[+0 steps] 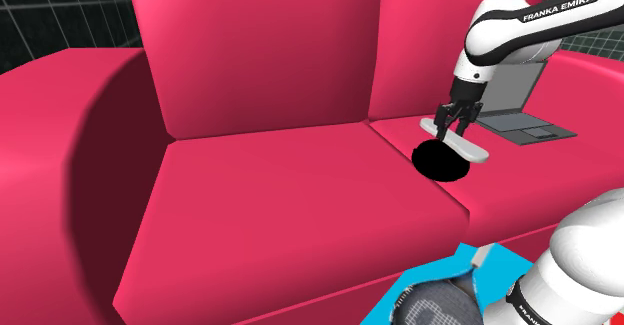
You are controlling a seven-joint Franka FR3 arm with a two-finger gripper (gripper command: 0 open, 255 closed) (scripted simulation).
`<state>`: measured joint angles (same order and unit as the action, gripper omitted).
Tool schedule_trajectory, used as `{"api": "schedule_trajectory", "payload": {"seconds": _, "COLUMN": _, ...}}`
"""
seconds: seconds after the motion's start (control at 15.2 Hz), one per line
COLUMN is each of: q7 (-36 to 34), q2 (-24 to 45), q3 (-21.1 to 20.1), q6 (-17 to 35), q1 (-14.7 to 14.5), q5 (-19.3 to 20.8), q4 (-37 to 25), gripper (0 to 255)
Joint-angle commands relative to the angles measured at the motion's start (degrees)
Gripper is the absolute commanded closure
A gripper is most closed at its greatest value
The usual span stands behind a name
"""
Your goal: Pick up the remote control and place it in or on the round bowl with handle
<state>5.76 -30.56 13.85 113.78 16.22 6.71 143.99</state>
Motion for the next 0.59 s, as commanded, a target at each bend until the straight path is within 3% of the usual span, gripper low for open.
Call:
{"api": "schedule_trajectory", "payload": {"seconds": 0.0, "q7": 0.0, "q2": 0.5, "q3": 0.2, "q6": 1.7, "q1": 0.0, "q5": 0.1, "q4": 1.1, "gripper": 255}}
{"api": "schedule_trajectory", "payload": {"seconds": 0.53, "q7": 0.1, "q2": 1.0, "q3": 0.4, "q6": 3.3, "q1": 0.0, "q5": 0.1, "q4": 2.2, "gripper": 255}}
